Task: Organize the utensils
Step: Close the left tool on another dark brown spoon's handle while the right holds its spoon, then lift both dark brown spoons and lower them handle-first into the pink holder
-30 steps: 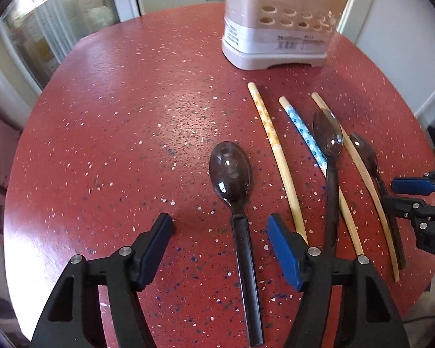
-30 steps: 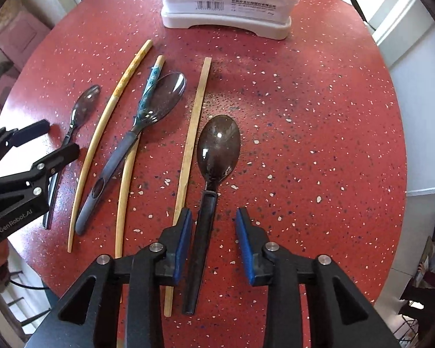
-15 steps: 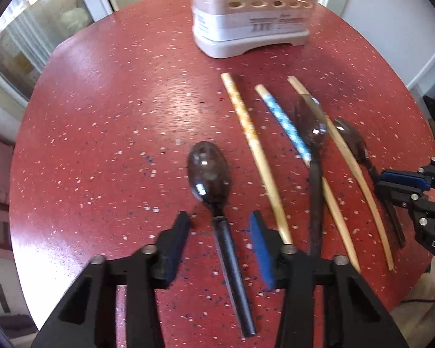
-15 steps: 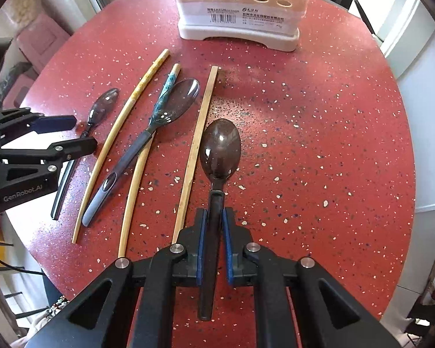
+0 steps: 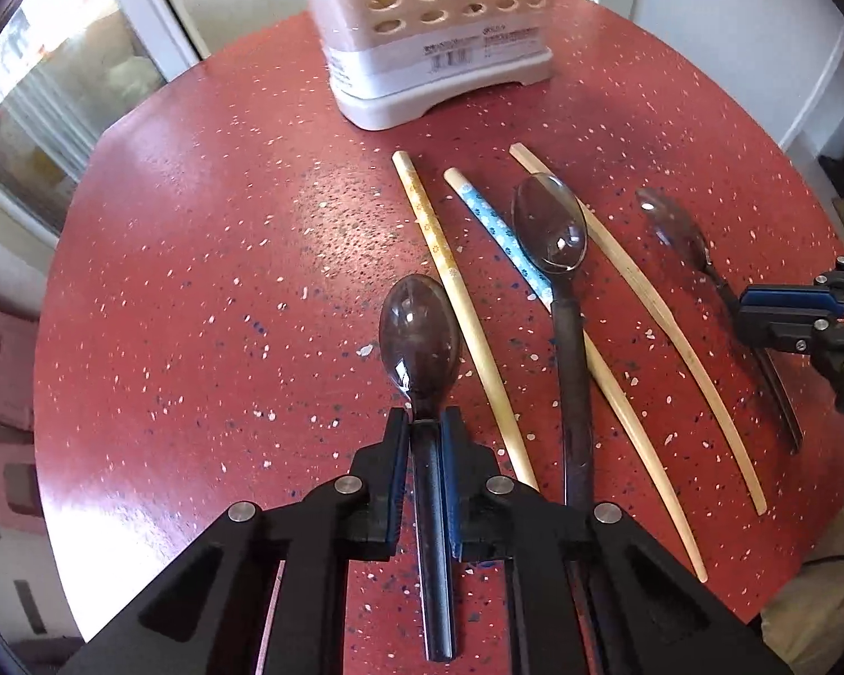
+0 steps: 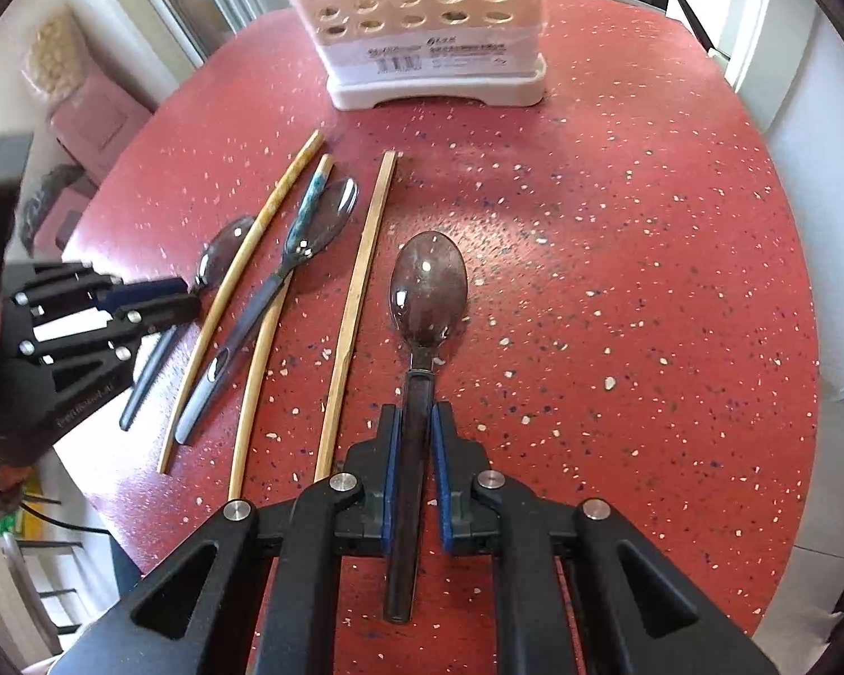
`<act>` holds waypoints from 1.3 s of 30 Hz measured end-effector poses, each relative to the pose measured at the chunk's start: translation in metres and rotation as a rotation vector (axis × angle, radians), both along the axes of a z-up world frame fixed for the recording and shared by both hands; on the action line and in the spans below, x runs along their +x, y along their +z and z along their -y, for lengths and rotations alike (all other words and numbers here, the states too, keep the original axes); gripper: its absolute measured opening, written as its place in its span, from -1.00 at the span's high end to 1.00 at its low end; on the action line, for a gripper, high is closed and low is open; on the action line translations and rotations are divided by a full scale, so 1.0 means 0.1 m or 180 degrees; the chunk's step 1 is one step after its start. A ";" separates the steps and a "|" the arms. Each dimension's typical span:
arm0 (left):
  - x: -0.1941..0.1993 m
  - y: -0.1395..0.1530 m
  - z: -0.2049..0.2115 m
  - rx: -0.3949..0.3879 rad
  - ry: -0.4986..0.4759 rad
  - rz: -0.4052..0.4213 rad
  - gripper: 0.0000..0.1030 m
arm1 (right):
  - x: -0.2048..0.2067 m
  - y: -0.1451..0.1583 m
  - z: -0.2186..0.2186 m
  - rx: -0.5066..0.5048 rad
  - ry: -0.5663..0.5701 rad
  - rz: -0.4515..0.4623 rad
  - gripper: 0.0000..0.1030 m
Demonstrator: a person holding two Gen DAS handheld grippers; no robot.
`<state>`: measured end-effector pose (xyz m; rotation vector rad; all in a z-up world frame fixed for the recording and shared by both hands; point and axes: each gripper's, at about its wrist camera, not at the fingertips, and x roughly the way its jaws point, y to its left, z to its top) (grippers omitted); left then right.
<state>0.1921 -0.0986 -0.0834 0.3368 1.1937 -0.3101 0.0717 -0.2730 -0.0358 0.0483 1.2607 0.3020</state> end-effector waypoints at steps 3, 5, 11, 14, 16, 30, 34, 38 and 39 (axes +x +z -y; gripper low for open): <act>-0.12 0.07 -0.06 -0.0107 0.0101 0.0115 0.20 | -0.04 0.09 0.04 0.0128 -0.0036 0.0064 0.77; -0.21 0.13 -0.13 -0.0194 0.0168 0.0206 0.20 | -0.01 0.16 0.09 0.0204 -0.0055 0.0121 0.77; -0.44 0.42 -0.39 -0.0498 0.0402 0.0522 0.20 | -0.07 0.38 0.35 0.0459 -0.0147 0.0359 0.77; -0.56 0.55 -0.56 -0.0658 0.0510 0.0679 0.20 | -0.09 0.46 0.41 0.0591 -0.0183 0.0449 0.77; -0.62 0.67 -0.63 -0.0746 0.0580 0.0782 0.20 | -0.09 0.53 0.43 0.0659 -0.0187 0.0515 0.77; -0.40 1.07 -0.82 -0.1161 0.0828 0.1347 0.20 | 0.04 0.97 0.41 0.0907 -0.0229 0.0996 0.77; -0.27 1.25 -0.79 -0.1274 0.0850 0.1497 0.20 | 0.19 1.11 0.42 0.0938 -0.0247 0.1131 0.77; -0.11 1.41 -0.76 -0.1342 0.0874 0.1639 0.20 | 0.42 1.23 0.40 0.0980 -0.0277 0.1265 0.77; -0.07 1.45 -0.75 -0.1366 0.0878 0.1666 0.20 | 0.46 1.24 0.40 0.0988 -0.0283 0.1291 0.77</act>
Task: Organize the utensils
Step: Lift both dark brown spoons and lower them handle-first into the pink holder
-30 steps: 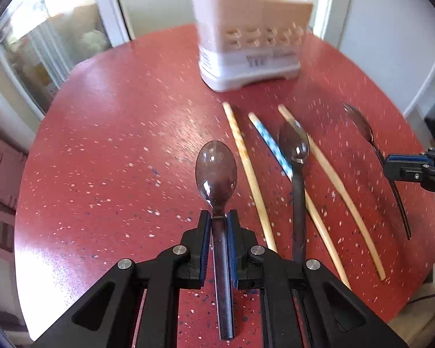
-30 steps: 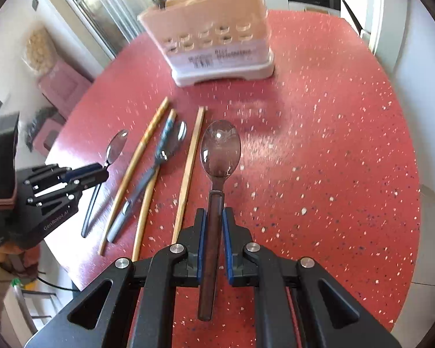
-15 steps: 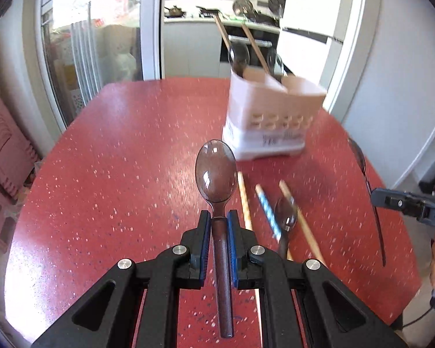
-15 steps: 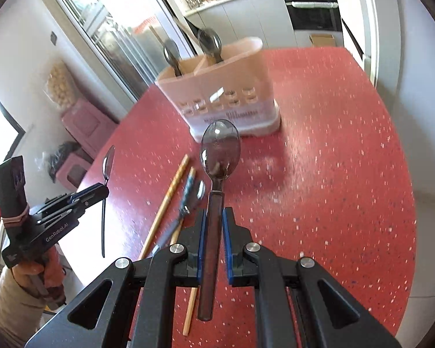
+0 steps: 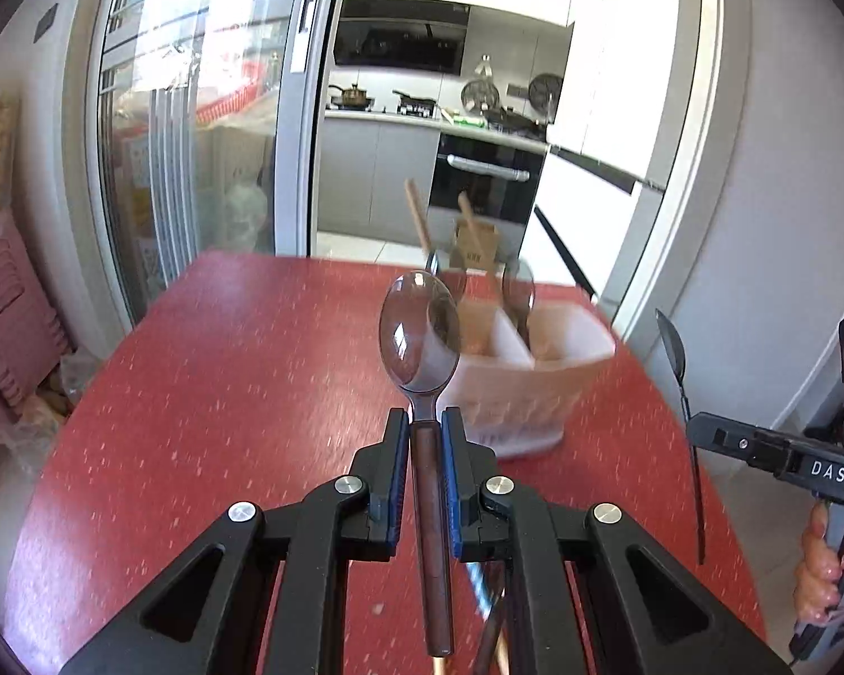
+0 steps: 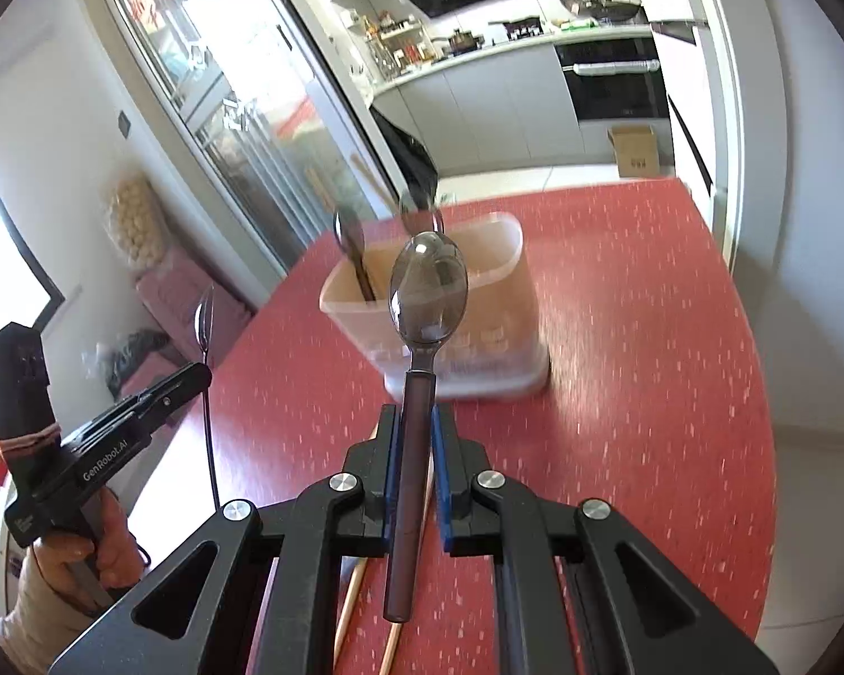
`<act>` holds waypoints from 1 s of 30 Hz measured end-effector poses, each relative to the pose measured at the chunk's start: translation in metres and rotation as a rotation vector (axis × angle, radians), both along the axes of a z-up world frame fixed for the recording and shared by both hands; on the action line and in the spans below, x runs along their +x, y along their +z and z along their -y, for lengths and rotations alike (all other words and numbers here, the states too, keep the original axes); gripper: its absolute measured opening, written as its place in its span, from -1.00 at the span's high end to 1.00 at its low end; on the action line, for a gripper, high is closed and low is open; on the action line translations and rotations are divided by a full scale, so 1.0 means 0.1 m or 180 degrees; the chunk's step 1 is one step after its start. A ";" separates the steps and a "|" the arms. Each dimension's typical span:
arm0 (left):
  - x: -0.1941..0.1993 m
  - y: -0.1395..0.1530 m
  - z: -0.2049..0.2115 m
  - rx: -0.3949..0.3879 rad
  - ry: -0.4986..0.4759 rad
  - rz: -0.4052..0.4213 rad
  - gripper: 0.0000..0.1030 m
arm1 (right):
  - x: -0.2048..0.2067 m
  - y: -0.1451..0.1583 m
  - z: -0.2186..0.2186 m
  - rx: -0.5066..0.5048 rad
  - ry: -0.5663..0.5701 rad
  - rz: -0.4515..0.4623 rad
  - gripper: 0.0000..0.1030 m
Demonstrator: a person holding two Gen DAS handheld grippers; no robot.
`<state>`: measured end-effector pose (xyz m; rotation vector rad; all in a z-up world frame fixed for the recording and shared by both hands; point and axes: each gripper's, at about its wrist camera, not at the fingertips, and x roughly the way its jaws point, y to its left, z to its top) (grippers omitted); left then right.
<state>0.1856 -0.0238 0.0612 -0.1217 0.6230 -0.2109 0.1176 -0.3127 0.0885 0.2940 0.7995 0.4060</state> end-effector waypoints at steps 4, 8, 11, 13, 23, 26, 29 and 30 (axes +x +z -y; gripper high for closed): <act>0.21 0.12 0.05 -0.0070 0.0001 0.0106 0.20 | 0.21 0.14 -0.02 0.0025 -0.0035 0.0136 0.77; 0.46 0.23 0.13 -0.0111 0.0004 0.0203 0.20 | 0.47 0.29 -0.05 0.0031 -0.0047 0.0258 0.77; 0.65 0.29 0.19 -0.0108 0.0020 0.0281 0.20 | 0.67 0.36 -0.08 0.0012 -0.0051 0.0349 0.77; 0.77 0.31 0.23 -0.0114 0.0029 0.0313 0.20 | 0.79 0.40 -0.10 0.0013 -0.0052 0.0388 0.77; 1.26 0.22 0.43 -0.0163 0.0126 0.0438 0.20 | 1.39 0.37 -0.16 -0.0029 -0.0194 0.0618 0.77; 1.31 0.13 0.47 -0.0137 0.0200 0.0494 0.20 | 1.46 0.27 -0.21 -0.0161 -0.0258 0.0764 0.77; 1.31 0.03 0.49 -0.0117 0.0281 0.0584 0.20 | 1.47 0.18 -0.28 -0.0324 -0.0289 0.0950 0.77; 1.31 0.01 0.49 -0.0108 0.0300 0.0608 0.20 | 1.45 0.14 -0.31 -0.0389 -0.0304 0.1021 0.77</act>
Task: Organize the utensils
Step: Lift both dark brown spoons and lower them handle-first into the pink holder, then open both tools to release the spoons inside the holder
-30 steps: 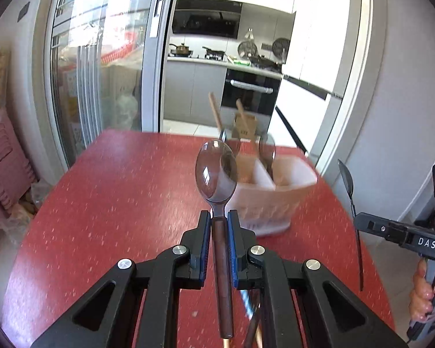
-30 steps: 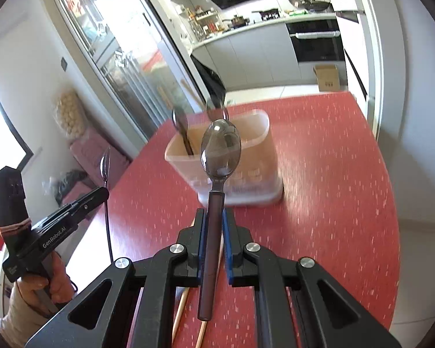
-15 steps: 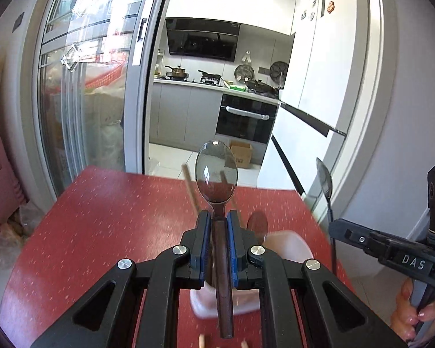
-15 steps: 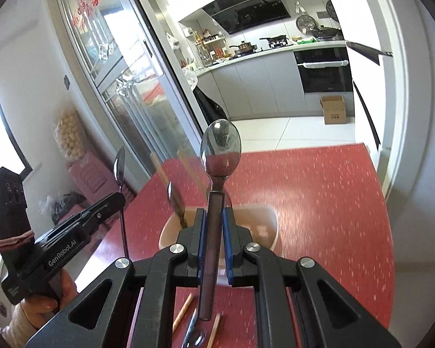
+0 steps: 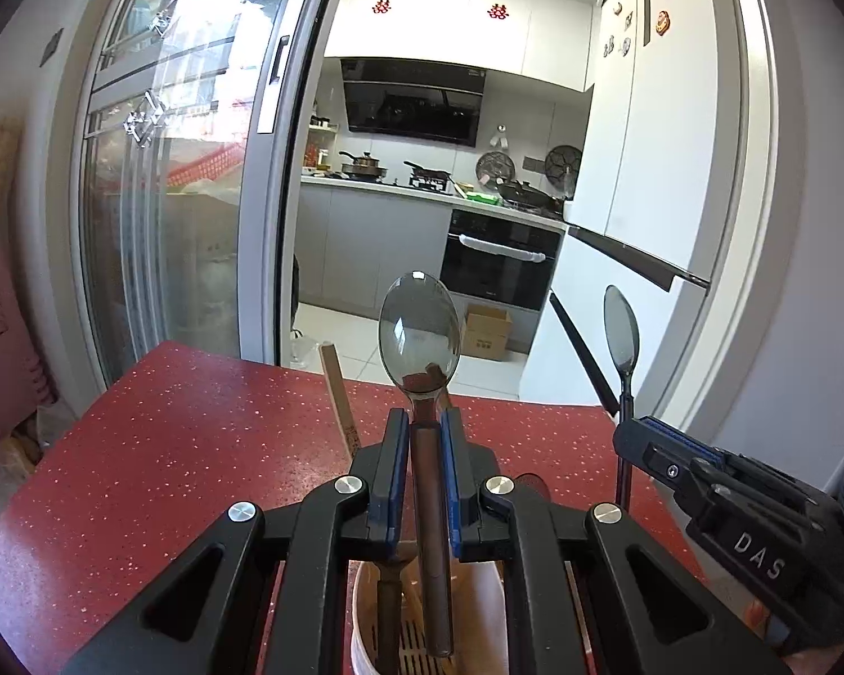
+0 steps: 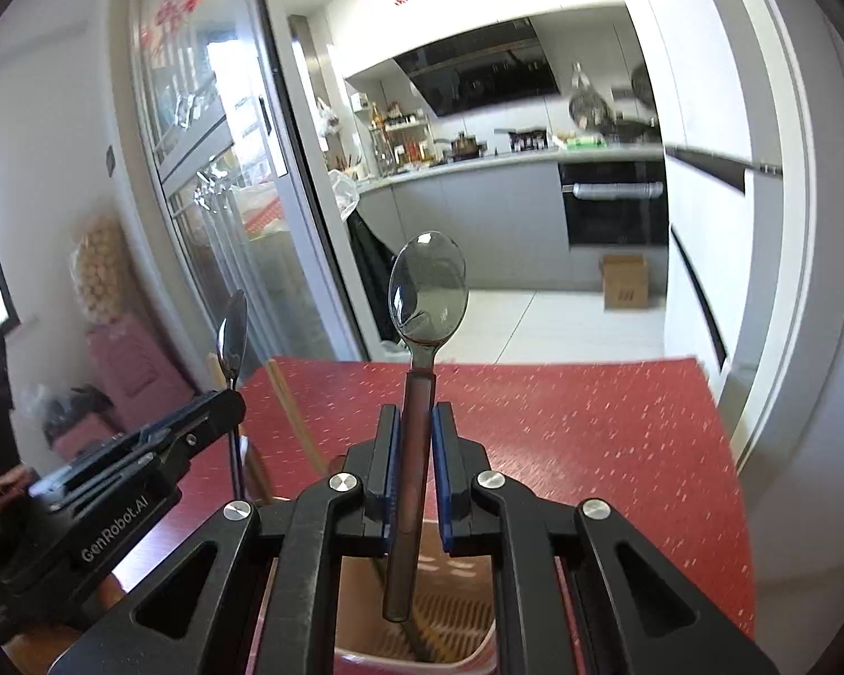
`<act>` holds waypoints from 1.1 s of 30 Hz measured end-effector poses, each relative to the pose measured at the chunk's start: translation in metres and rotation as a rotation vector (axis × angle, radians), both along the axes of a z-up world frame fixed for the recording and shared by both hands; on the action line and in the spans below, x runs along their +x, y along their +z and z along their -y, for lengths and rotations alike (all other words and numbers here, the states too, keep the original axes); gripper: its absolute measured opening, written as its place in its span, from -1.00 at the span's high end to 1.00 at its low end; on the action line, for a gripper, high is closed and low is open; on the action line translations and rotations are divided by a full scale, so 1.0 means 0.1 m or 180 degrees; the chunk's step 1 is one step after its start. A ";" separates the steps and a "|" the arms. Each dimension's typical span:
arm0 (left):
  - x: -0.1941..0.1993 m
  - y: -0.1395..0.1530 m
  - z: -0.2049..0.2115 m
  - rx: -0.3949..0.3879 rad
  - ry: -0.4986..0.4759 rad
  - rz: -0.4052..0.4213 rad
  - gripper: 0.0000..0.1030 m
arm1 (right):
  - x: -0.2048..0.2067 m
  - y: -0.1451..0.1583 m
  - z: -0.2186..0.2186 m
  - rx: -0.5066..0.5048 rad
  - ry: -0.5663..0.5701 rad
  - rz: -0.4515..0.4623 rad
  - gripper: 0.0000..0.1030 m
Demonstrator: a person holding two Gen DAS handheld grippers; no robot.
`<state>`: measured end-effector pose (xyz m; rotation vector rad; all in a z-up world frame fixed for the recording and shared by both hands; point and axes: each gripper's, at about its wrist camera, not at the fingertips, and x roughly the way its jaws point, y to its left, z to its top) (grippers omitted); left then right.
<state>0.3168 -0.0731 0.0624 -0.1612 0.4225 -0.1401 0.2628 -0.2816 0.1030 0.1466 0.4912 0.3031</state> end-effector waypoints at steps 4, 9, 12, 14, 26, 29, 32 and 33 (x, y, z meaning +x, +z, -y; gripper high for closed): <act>-0.05 -0.12 0.02 0.0053 0.0066 0.0085 0.20 | -0.06 -0.14 -0.11 -0.0261 -0.0081 0.0246 0.77; -0.17 -0.22 0.09 0.0202 0.0092 0.0198 0.20 | -0.16 -0.30 -0.22 -0.0508 -0.0103 0.0433 0.77; -0.22 -0.28 0.13 0.0306 0.0089 0.0198 0.20 | -0.22 -0.37 -0.26 -0.0576 -0.0069 0.0463 0.77; -0.25 -0.31 0.14 0.0349 0.0099 0.0197 0.20 | -0.25 -0.41 -0.27 -0.0595 -0.0046 0.0458 0.77; -0.34 -0.39 0.11 0.0452 0.0108 0.0022 0.19 | -0.39 -0.51 -0.26 -0.0671 0.0067 0.0392 0.76; -0.40 -0.36 0.08 0.0420 0.0149 0.0025 0.19 | -0.40 -0.50 -0.27 -0.0680 0.0111 0.0339 0.74; -0.49 -0.28 0.04 0.0402 0.0170 0.0030 0.19 | -0.39 -0.48 -0.24 -0.0619 0.0092 0.0248 0.47; -0.52 -0.27 0.03 0.0406 0.0172 0.0034 0.19 | -0.40 -0.45 -0.21 -0.0583 0.0073 0.0237 0.38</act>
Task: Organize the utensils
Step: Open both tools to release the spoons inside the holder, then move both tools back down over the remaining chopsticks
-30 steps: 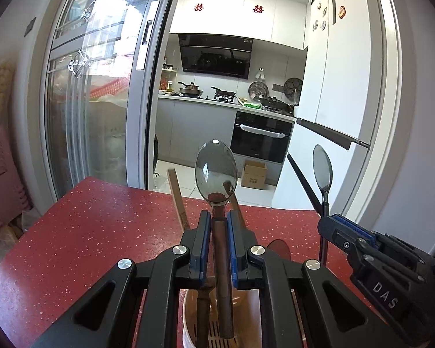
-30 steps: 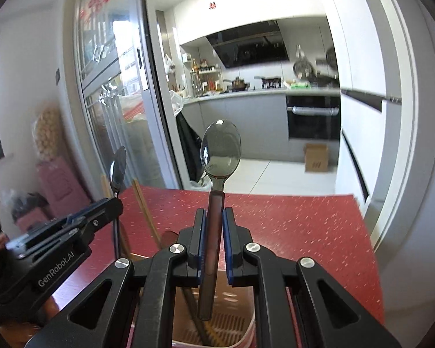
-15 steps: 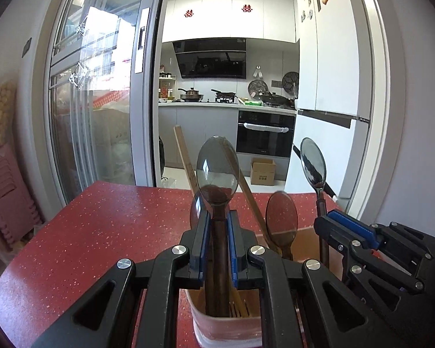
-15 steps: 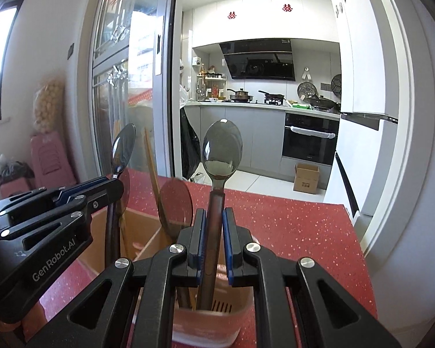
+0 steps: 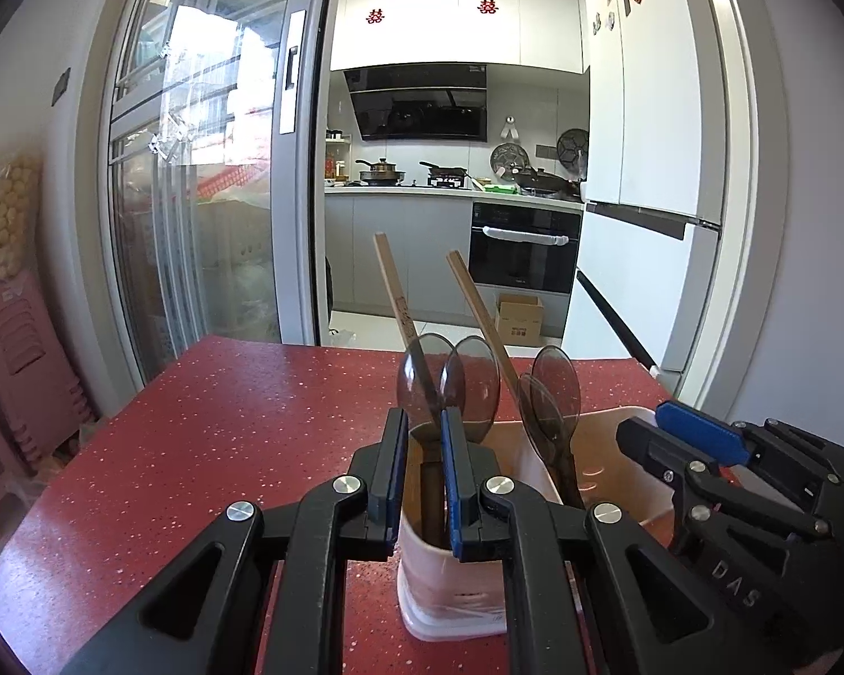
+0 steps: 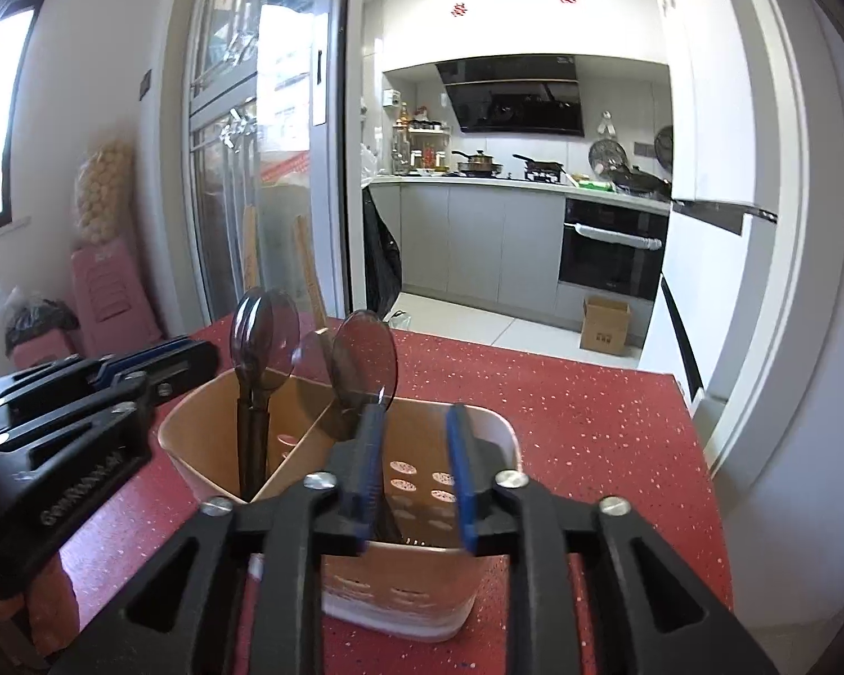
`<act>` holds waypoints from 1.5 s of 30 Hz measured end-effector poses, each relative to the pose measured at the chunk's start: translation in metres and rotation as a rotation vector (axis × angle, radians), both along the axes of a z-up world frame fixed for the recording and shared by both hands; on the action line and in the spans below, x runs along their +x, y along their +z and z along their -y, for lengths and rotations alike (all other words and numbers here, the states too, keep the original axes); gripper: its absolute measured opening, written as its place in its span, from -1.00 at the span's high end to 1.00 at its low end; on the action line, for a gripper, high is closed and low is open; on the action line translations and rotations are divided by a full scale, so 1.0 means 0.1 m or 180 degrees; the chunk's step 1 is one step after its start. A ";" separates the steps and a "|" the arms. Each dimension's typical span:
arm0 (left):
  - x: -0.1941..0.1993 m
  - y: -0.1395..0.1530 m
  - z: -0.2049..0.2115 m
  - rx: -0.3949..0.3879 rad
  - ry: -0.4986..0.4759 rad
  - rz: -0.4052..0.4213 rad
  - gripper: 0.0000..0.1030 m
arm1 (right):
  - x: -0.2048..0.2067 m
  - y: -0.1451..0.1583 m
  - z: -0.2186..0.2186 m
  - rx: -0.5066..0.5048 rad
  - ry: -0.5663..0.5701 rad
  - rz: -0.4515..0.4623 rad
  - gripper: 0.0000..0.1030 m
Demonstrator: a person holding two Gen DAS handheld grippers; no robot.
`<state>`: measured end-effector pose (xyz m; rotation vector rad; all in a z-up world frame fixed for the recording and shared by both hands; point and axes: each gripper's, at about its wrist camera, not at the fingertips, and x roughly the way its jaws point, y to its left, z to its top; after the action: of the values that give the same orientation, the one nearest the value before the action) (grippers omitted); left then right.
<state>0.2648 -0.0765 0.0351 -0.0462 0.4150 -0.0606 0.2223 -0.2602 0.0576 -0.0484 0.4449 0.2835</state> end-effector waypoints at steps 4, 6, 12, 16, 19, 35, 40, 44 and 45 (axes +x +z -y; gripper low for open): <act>-0.18 0.06 -0.05 0.0015 -0.0005 -0.0042 0.19 | -0.12 0.12 0.09 0.0191 0.0001 -0.0094 0.13; -0.29 0.06 -0.08 0.0026 -0.0011 -0.0104 0.19 | -0.22 0.15 0.12 0.0230 0.0020 -0.0157 0.03; -0.62 -0.04 -0.21 -0.0018 -0.0094 -0.0451 0.19 | -0.60 0.11 0.16 0.0307 0.0009 -0.0518 -0.27; -0.83 -0.17 -0.26 0.0023 -0.0102 -0.0641 0.19 | -0.86 -0.01 0.20 0.0381 -0.0093 -0.0794 -0.39; -0.96 -0.27 -0.27 0.0064 -0.0112 -0.0795 0.19 | -1.08 -0.10 0.23 0.0362 -0.0234 -0.0936 -0.46; -1.37 -0.60 -0.17 0.0079 -0.0210 -0.1266 -0.65 | -1.65 -0.31 0.54 0.0440 -0.0644 -0.1272 -0.63; -1.48 -0.55 -0.16 0.0065 -0.0156 -0.1139 -1.00 | -1.71 -0.29 0.61 0.0457 -0.0713 -0.1227 -0.83; -1.50 -0.58 -0.15 0.0117 -0.0166 -0.1169 -1.00 | -1.72 -0.30 0.64 0.0556 -0.0718 -0.1280 -0.86; -1.49 -0.58 -0.16 0.0104 -0.0167 -0.1186 -1.00 | -1.72 -0.31 0.65 0.0596 -0.0706 -0.1308 -1.00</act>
<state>0.1157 -0.0602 -0.0232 -0.0141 0.7896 -0.0973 0.0501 -0.3252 0.0266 0.2454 0.8231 0.1135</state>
